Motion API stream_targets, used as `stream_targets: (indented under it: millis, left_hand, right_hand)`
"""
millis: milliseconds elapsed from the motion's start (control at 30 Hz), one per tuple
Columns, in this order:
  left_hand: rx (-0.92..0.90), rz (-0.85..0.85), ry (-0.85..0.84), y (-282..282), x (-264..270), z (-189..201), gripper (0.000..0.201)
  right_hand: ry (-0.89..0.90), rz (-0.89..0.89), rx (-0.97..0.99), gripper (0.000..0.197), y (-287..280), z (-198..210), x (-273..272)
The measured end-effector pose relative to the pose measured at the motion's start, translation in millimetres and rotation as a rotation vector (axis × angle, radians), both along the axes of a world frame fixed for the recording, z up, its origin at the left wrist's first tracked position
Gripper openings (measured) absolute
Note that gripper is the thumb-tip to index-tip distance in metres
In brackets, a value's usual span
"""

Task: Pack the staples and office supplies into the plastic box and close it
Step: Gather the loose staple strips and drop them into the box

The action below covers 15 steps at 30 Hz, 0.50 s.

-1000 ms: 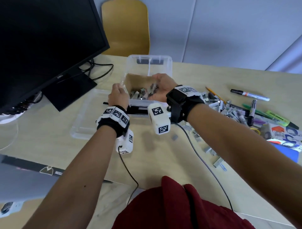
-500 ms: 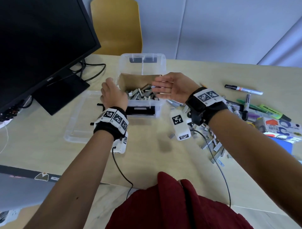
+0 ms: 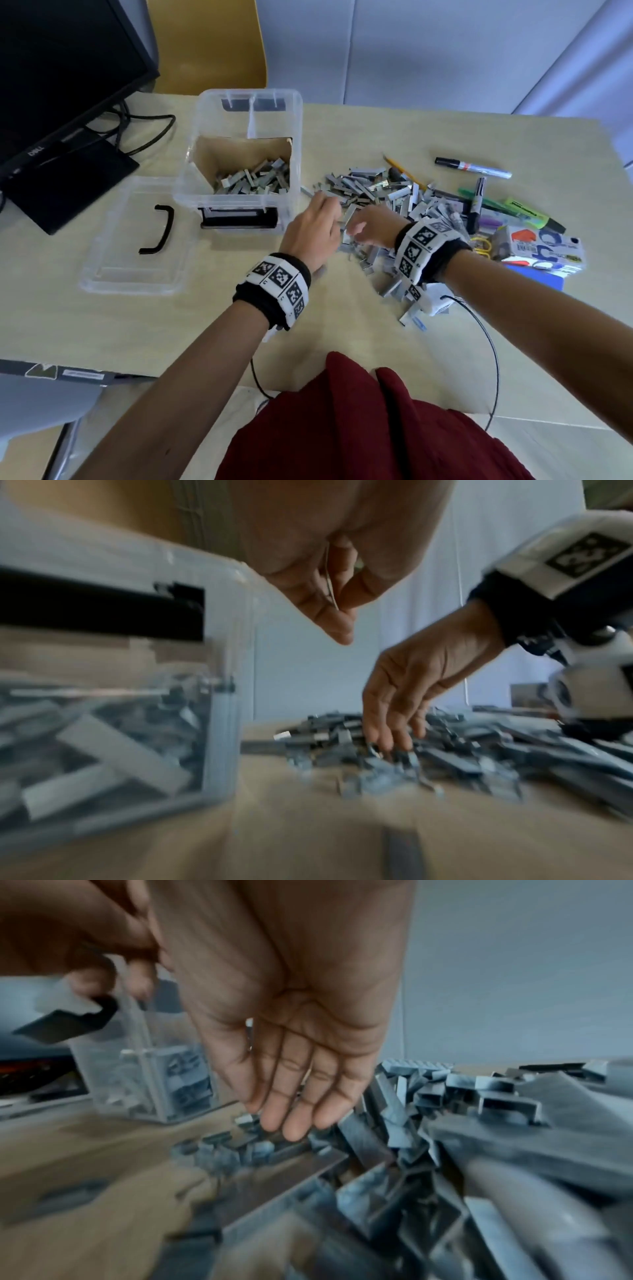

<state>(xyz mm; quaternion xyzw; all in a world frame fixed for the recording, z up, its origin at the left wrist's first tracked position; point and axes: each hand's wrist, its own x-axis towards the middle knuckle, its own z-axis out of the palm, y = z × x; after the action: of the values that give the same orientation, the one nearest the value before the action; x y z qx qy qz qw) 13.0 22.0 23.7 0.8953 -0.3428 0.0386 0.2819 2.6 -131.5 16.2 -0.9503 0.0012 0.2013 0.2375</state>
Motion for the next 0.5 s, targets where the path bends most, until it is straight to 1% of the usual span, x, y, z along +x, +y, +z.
stream_targets:
  millis: [33,67,100,133,167,200,233,267,333,400,500]
  left_hand:
    - [0.138,0.048,0.09,0.7,-1.9,-6.4,0.02]
    - [0.289,0.09,0.18,2.5,-3.7,-12.4,0.02]
    - [0.421,0.112,0.256,5.0,-5.3,-17.7,0.027]
    - [0.514,0.112,0.326,7.6,-6.5,-23.4,0.037]
    - [0.565,0.103,0.377,9.2,-7.9,-28.2,0.044]
    - [0.587,0.094,0.407,10.0,-9.0,-33.5,0.048]
    - [0.581,0.084,0.42,9.7,-10.6,-38.2,0.047]
    - [0.56,0.079,0.42,8.8,-12.4,-42.1,0.041]
    - [0.502,0.092,0.379,6.7,-14.8,-46.0,0.028]
    - [0.444,0.139,0.374,5.3,-14.4,-46.9,0.023]
    - [0.335,0.228,0.425,4.5,-9.6,-46.6,0.015]
  right_hand:
    - [-0.015,0.058,-0.036,0.021,0.7,-3.8,-2.2]
    - [-0.027,0.111,-0.061,0.022,1.0,-7.3,-3.7]
    - [-0.029,0.151,-0.073,0.025,0.9,-10.4,-5.3]
    - [-0.023,0.18,-0.079,0.028,0.8,-13.4,-6.6]
    - [-0.015,0.2,-0.082,0.03,0.9,-16.4,-7.8]
    - [-0.012,0.213,-0.094,0.033,1.1,-18.6,-8.6]
    - [-0.018,0.219,-0.114,0.034,1.7,-20.2,-9.3]
    - [-0.032,0.224,-0.136,0.033,2.9,-21.5,-10.1]
    - [-0.079,0.225,-0.15,0.024,6.1,-24.5,-12.3]
    - [-0.112,0.222,-0.16,0.018,10.2,-26.1,-15.2]
    - [-0.114,0.199,-0.178,0.016,11.4,-29.2,-16.7]
